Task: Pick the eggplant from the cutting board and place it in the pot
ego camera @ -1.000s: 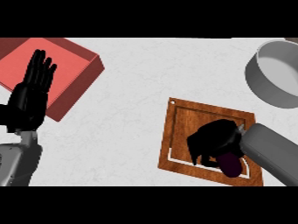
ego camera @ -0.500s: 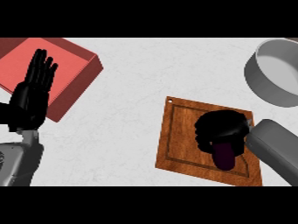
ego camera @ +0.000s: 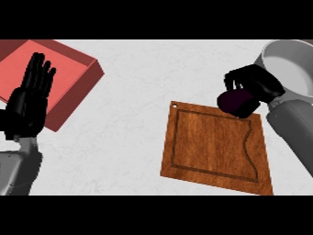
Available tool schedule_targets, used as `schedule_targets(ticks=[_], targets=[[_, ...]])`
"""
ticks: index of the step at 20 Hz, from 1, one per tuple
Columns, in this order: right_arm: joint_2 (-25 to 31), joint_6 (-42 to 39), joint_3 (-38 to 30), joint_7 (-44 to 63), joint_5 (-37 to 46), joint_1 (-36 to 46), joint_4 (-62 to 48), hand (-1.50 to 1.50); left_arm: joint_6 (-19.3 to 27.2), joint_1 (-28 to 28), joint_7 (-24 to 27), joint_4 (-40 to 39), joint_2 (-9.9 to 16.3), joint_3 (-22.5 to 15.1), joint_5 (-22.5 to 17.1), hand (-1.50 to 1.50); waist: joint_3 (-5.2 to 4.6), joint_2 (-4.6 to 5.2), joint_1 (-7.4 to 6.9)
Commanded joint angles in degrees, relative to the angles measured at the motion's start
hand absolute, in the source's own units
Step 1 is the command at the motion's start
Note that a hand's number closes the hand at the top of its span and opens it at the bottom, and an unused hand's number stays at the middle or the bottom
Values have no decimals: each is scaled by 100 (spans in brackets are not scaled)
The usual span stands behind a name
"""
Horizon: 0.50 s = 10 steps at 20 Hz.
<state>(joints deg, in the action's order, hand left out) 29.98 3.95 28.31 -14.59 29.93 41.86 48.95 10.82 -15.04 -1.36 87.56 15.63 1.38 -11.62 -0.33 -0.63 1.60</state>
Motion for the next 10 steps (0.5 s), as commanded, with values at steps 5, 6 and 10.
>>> schedule_targets(ticks=[5,6,10], targets=[[-126,1869,-1093,3612,525,1047,-679,150,-45,30,-18,-31,0,-70,33,0,-39,-59,-169],[-168,2107,-1111,4024,699,1202,-756,150,-84,-36,-27,-19,0,-65,-10,0,-42,-33,-222],[-156,2845,-968,5780,1686,1719,-1155,150,-122,-121,-82,-32,53,-48,-20,0,-33,10,-296]])
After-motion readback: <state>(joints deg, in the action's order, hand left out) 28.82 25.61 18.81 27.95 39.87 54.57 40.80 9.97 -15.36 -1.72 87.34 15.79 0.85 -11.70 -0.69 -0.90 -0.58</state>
